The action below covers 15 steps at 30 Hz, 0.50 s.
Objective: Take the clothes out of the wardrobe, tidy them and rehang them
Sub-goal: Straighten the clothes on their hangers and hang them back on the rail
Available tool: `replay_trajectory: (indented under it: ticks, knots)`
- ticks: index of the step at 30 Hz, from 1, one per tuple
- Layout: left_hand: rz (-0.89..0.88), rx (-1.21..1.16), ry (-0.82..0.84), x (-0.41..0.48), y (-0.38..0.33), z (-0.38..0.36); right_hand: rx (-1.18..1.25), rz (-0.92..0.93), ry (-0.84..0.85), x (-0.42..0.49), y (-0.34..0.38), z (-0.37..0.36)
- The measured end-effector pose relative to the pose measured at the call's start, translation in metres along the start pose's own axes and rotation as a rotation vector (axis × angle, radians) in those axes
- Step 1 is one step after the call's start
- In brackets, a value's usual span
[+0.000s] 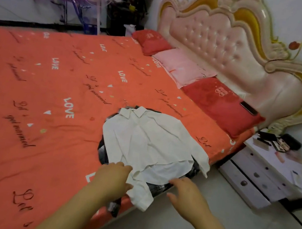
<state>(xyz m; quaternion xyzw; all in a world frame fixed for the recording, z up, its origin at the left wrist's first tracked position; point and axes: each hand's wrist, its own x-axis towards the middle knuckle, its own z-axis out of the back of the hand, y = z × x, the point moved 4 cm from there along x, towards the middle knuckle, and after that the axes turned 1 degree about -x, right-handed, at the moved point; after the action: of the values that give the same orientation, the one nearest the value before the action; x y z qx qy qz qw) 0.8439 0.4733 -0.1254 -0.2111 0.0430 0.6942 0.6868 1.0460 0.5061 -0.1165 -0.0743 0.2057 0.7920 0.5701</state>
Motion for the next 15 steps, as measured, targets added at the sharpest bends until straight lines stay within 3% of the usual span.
replay_trajectory:
  ticks: [8, 15]
  knots:
    - [0.107, -0.102, -0.010, 0.119, 0.036, 0.035, -0.020, 0.118, 0.085, 0.154, -0.002, 0.032]
    - [0.298, -0.180, -0.030, 0.259, 0.075, 0.052, -0.082, 0.297, 0.249, 0.347, -0.002, 0.043]
